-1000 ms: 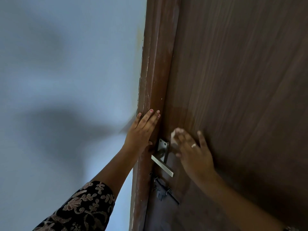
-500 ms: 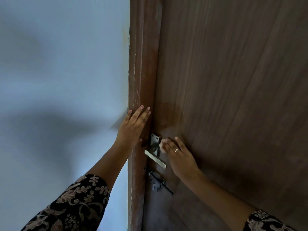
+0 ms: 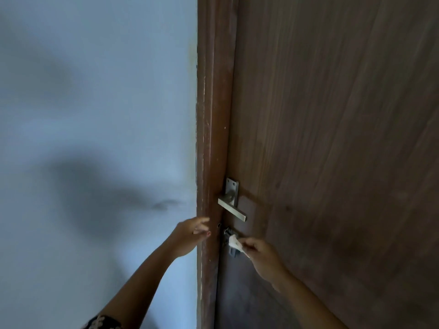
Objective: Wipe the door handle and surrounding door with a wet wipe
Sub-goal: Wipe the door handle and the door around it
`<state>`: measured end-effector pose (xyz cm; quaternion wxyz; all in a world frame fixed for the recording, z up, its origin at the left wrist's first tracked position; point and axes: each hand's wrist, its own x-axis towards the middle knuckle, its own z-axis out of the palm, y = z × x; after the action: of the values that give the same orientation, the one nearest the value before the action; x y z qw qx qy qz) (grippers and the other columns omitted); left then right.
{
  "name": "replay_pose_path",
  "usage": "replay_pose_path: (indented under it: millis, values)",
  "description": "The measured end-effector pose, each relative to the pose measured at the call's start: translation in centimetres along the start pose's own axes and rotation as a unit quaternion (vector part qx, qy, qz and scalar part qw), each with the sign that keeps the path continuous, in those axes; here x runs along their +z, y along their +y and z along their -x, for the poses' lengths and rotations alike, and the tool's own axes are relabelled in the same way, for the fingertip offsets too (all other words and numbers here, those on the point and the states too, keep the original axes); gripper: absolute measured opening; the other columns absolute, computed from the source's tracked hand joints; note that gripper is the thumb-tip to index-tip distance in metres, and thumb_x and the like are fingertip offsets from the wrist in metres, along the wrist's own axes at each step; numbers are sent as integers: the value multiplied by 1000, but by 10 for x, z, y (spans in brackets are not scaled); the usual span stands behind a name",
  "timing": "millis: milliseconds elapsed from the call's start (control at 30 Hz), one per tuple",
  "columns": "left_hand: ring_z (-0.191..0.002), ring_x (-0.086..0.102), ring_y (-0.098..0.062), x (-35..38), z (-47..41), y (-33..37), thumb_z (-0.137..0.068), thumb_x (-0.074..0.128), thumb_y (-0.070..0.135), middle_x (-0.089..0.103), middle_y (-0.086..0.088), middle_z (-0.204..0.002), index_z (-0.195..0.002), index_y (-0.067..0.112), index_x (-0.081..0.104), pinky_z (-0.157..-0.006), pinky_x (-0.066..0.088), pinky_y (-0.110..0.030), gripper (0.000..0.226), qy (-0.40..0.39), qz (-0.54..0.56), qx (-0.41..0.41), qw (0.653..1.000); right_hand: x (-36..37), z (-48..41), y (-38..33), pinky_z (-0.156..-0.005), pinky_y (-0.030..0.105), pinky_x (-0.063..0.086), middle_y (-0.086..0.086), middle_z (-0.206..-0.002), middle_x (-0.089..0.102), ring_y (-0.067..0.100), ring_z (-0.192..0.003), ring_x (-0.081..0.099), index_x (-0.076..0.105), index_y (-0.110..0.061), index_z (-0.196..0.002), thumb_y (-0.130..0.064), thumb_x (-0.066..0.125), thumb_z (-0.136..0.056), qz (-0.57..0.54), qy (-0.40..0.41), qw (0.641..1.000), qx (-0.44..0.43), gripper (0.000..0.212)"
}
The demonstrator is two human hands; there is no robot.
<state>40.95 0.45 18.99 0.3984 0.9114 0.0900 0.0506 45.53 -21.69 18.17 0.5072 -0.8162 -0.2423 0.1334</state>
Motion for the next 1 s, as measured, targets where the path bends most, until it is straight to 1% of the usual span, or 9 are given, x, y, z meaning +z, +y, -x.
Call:
replay_pose_path:
  millis: [67, 167, 233, 333, 600, 733, 800, 933, 1000]
  values:
    - [-103, 63, -9, 14, 16, 3, -91, 64, 23, 65, -2, -122, -133, 17, 55, -81, 46, -11, 43, -16, 113, -37, 993, 12, 6, -7, -73, 12, 47, -2, -98, 71, 2, -86, 65, 70, -15, -106, -7, 55, -93, -216, -25, 974, 63, 21]
    - [-91, 69, -7, 28, 35, 15, -91, 64, 17, 69, 3, -109, -119, 21, 62, -80, 53, -18, 29, -30, 225, -61, 972, 27, 13, -12, -74, 26, 57, 16, -110, 68, 20, -93, 66, 61, -2, -113, 5, 50, -93, -442, -24, 888, 123, 24]
    - [-81, 71, -5, 31, 47, 26, -89, 64, 14, 71, 9, -96, -101, 28, 66, -67, 52, -13, 19, -13, 255, -59, 965, 34, 18, -17, -66, 25, 59, 20, -118, 64, 22, -90, 69, 54, 3, -119, 8, 49, -92, -505, -12, 853, 132, 27]
    - [-82, 72, -14, 34, 61, 36, -88, 66, 13, 72, 1, -94, -93, 24, 69, -69, 57, -18, 13, 53, 281, -73, 955, 39, 23, -20, -64, 25, 58, 20, -118, 64, 22, -88, 71, 49, 3, -122, 7, 53, -90, -531, 4, 838, 127, 32]
    - [-77, 64, -14, 42, 79, 48, -89, 66, 10, 69, -7, -93, -88, 12, 70, -59, 51, -15, 5, 145, 404, -147, 891, 40, 28, -26, -64, 24, 55, 7, -104, 70, 18, -91, 69, 56, -14, -110, 5, 59, -87, -413, 71, 906, 62, 31]
    - [-73, 63, -13, 46, 77, 49, -86, 68, 6, 68, -11, -93, -83, 11, 67, -54, 49, -13, 6, 178, 409, -162, 880, 43, 27, -28, -60, 20, 54, 7, -88, 74, 17, -79, 71, 69, -10, -79, 12, 58, -84, -352, 76, 933, 12, 26]
    - [-75, 64, -14, 49, 76, 51, -85, 68, 4, 69, -12, -96, -83, 11, 65, -58, 52, -16, 8, 185, 407, -162, 880, 43, 25, -27, -61, 20, 55, 5, -80, 73, 17, -75, 69, 70, -9, -69, 17, 57, -81, -285, 100, 953, -35, 31]
    - [-90, 68, -21, 53, 75, 55, -83, 70, 3, 69, -8, -98, -83, 11, 64, -77, 59, -28, 10, 159, 410, -142, 887, 35, 19, -24, -75, 20, 56, 1, -91, 65, 10, -84, 66, 71, -7, -68, 14, 61, -80, -127, 152, 976, -86, 26]
    - [-94, 70, -22, 53, 73, 55, -83, 72, 9, 70, -8, -101, -87, 12, 65, -80, 59, -30, 8, 125, 464, -154, 863, 29, 16, -23, -79, 13, 52, -4, -92, 61, 1, -85, 63, 70, -11, -65, 13, 59, -82, -46, 165, 979, -107, 31]
